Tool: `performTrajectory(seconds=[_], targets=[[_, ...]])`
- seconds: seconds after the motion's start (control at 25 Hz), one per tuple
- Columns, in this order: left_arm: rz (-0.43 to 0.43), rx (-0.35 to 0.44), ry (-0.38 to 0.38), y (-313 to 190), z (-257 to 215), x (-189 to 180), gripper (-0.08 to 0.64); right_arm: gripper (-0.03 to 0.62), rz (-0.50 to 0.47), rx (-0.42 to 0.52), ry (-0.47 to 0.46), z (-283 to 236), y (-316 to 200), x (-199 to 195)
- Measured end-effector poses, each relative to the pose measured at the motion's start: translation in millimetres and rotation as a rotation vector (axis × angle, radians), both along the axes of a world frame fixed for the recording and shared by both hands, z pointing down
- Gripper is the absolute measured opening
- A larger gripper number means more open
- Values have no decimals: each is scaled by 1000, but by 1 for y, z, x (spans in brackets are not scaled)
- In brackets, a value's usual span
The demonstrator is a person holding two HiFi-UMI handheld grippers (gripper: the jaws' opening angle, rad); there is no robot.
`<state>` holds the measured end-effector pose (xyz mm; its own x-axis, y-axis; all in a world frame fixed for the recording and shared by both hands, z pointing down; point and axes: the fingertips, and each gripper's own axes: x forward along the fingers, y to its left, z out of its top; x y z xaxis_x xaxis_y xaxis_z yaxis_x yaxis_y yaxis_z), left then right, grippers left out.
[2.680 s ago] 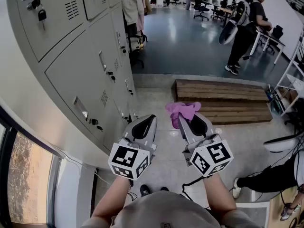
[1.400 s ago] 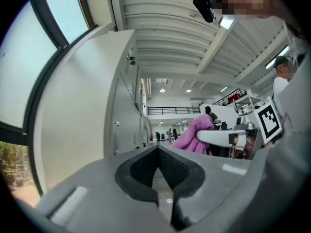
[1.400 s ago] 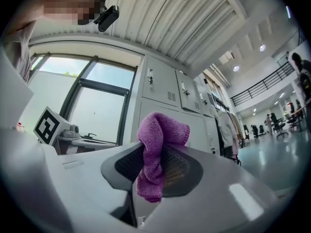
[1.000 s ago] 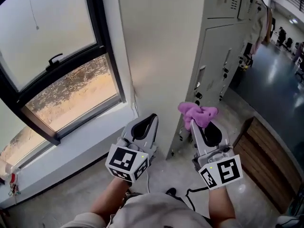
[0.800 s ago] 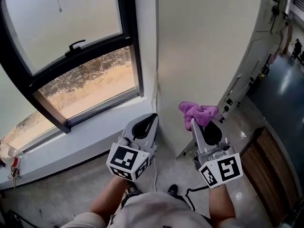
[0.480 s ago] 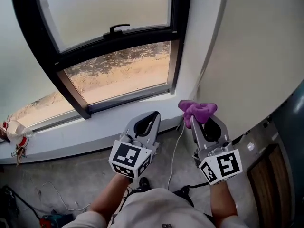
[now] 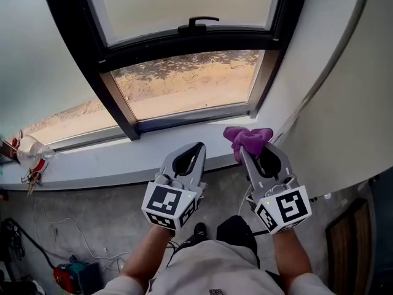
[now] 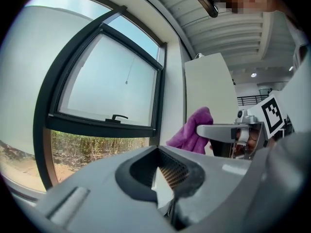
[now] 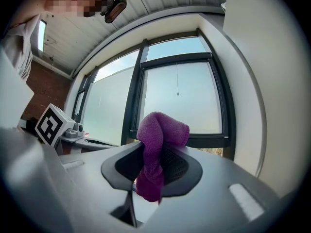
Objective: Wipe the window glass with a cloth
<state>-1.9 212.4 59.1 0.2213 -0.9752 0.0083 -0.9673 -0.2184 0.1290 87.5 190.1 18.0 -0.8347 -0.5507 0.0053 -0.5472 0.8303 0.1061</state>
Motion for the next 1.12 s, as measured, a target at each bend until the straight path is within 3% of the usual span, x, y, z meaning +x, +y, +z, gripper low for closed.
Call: performTrajectory(seconds=[0.24, 0.68, 0.92, 1.12], targets=[[-100, -29, 12, -15, 17, -44, 1, 115, -78, -24, 11, 19, -26, -40], [-313, -83, -96, -82, 34, -111, 2, 115, -296, -64, -52, 50, -123, -120], [-469, -138, -100, -72, 52, -177, 1, 115, -439, -97, -14, 72, -127, -199], [-518, -142, -130, -64, 59, -251, 0, 115, -532, -49, 39, 85, -116, -287]])
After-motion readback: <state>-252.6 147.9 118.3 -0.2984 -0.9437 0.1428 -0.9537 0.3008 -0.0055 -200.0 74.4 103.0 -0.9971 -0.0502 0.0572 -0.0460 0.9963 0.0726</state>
